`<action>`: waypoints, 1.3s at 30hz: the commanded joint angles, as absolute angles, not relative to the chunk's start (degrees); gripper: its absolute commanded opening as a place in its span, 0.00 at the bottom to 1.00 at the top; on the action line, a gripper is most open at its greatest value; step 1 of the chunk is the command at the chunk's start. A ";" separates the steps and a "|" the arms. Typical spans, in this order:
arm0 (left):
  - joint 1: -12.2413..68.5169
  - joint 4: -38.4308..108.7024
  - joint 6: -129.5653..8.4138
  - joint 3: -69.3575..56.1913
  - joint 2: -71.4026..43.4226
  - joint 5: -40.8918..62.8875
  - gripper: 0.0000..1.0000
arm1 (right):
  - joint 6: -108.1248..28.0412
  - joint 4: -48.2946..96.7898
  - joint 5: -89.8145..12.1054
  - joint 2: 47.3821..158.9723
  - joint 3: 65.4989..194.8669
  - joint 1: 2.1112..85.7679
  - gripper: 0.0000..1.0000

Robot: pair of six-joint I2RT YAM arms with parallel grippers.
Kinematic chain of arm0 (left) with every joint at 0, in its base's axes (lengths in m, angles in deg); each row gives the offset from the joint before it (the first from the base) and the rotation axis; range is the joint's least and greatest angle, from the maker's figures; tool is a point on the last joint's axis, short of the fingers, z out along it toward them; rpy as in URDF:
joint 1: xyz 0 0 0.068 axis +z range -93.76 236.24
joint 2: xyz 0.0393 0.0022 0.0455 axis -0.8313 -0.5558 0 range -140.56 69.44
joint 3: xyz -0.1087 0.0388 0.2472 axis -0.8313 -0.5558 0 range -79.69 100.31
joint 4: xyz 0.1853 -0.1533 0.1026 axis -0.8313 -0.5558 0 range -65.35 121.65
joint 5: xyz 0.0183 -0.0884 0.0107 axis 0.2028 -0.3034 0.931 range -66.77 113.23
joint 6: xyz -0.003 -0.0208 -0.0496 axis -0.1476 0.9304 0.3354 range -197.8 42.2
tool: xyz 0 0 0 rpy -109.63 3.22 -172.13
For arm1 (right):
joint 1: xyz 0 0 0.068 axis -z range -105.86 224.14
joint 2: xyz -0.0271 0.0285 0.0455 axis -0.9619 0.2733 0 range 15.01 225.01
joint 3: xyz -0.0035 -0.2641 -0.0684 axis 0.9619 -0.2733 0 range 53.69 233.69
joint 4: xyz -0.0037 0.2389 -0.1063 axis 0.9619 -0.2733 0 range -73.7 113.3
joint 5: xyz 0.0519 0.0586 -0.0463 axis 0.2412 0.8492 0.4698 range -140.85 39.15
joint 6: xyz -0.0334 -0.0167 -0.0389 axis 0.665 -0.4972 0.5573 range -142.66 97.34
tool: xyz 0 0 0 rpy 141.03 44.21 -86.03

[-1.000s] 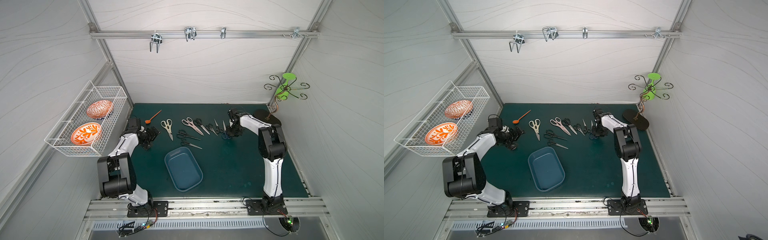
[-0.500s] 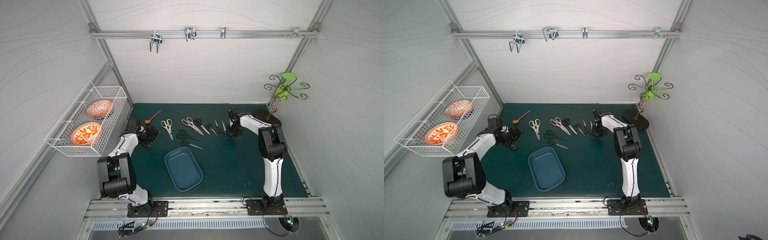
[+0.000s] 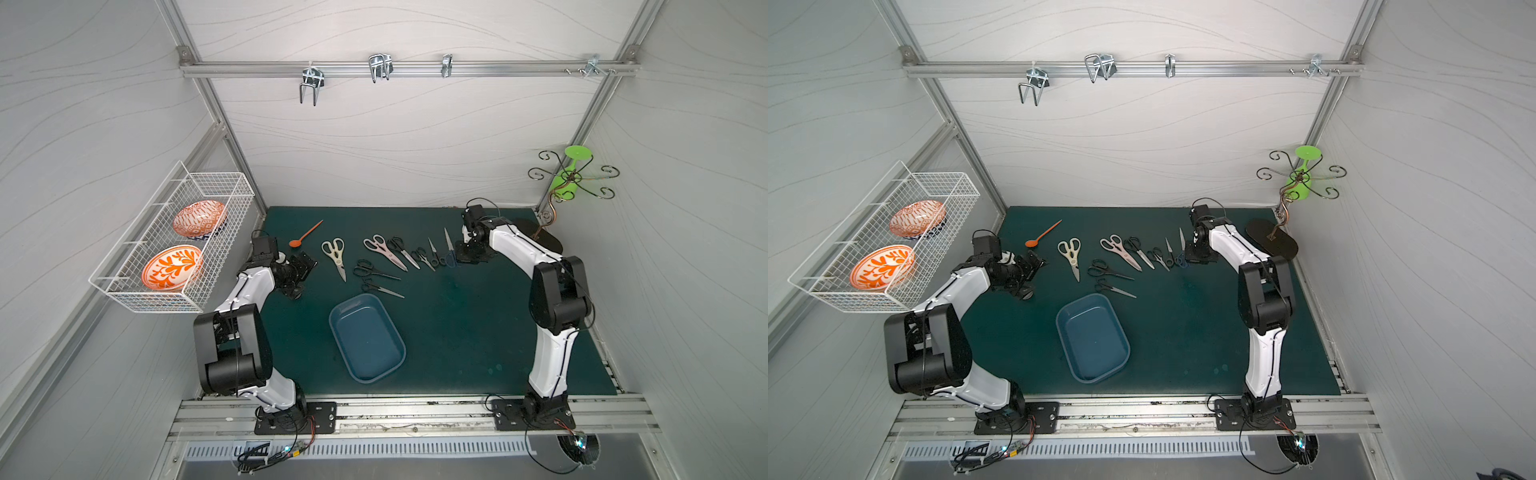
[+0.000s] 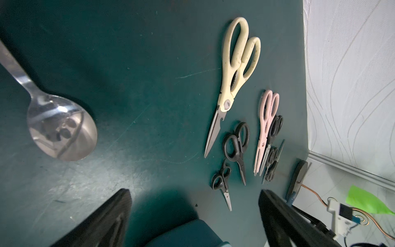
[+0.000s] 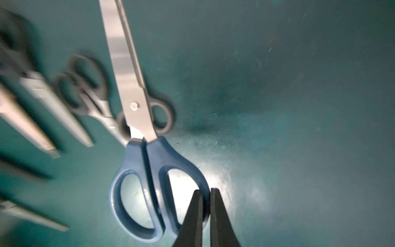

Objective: Put the scissors into the storage box
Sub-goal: Pick up the scissors from the center of the board, then place the scissors in the storage box.

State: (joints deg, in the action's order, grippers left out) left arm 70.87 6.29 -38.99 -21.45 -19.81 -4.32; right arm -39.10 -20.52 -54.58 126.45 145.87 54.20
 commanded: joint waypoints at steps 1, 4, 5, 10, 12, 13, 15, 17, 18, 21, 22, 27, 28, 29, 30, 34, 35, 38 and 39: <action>71.30 8.36 -39.12 -21.06 -20.56 -5.90 0.97 | -37.37 -24.28 -52.46 119.47 143.65 50.02 0.00; 71.31 8.30 -39.12 -20.98 -20.82 -6.04 0.97 | -37.03 -24.22 -50.54 114.35 139.32 44.83 0.00; 71.34 8.23 -39.21 -20.90 -20.95 -6.06 0.97 | -36.54 -23.95 -49.56 112.57 137.80 42.50 0.00; 71.31 7.63 -39.63 -20.85 -21.30 -5.65 0.97 | -38.48 -23.25 -48.56 107.03 133.83 29.78 0.00; 71.37 7.25 -39.86 -20.73 -21.36 -5.56 0.97 | -39.48 -22.44 -48.10 106.64 133.18 24.58 0.00; 71.45 6.73 -40.23 -20.54 -21.28 -5.22 0.97 | -39.92 -22.09 -48.94 106.76 132.98 21.94 0.00; 71.91 5.80 -40.93 -20.29 -20.88 -4.23 0.97 | -39.59 -20.66 -49.74 107.54 132.40 17.39 0.00; 72.83 5.14 -41.48 -20.28 -20.33 -3.21 0.98 | -39.84 -19.53 -50.67 109.24 132.22 13.86 0.00; 73.33 4.89 -41.58 -20.32 -20.06 -2.93 0.98 | -40.16 -19.36 -50.49 110.12 132.50 12.86 0.00; 75.12 4.83 -41.59 -20.70 -19.21 -2.42 0.98 | -41.31 -19.42 -49.38 113.47 134.08 10.35 0.00; 75.77 4.82 -41.50 -20.78 -18.98 -2.28 0.98 | -41.21 -19.61 -49.56 114.57 134.82 9.55 0.00; 76.32 5.40 -41.03 -21.08 -18.54 -2.80 0.98 | -42.21 -21.94 -50.85 120.18 138.51 8.75 0.00; 76.33 5.56 -40.84 -21.28 -18.47 -3.06 0.98 | -42.46 -22.14 -50.85 121.31 139.35 8.75 0.00; 76.29 5.63 -40.72 -21.24 -18.45 -3.16 0.98 | -43.05 -22.23 -51.28 122.27 140.24 8.75 0.00; 76.35 5.71 -40.63 -21.26 -18.36 -3.15 0.98 | -43.39 -22.08 -51.17 122.95 140.87 8.80 0.00; 76.32 6.08 -40.29 -21.37 -17.94 -3.43 0.98 | -44.08 -23.14 -51.60 127.02 144.04 8.58 0.00; 76.34 6.14 -40.22 -21.50 -17.85 -3.49 0.98 | -44.42 -23.96 -52.13 128.03 144.76 8.58 0.00; 76.35 6.51 -39.85 -21.61 -17.75 -3.75 0.98 | -44.65 -24.78 -52.19 129.54 145.36 8.57 0.00; 76.29 6.57 -39.75 -21.63 -17.75 -3.83 0.98 | -44.71 -24.66 -52.19 129.85 145.35 8.58 0.00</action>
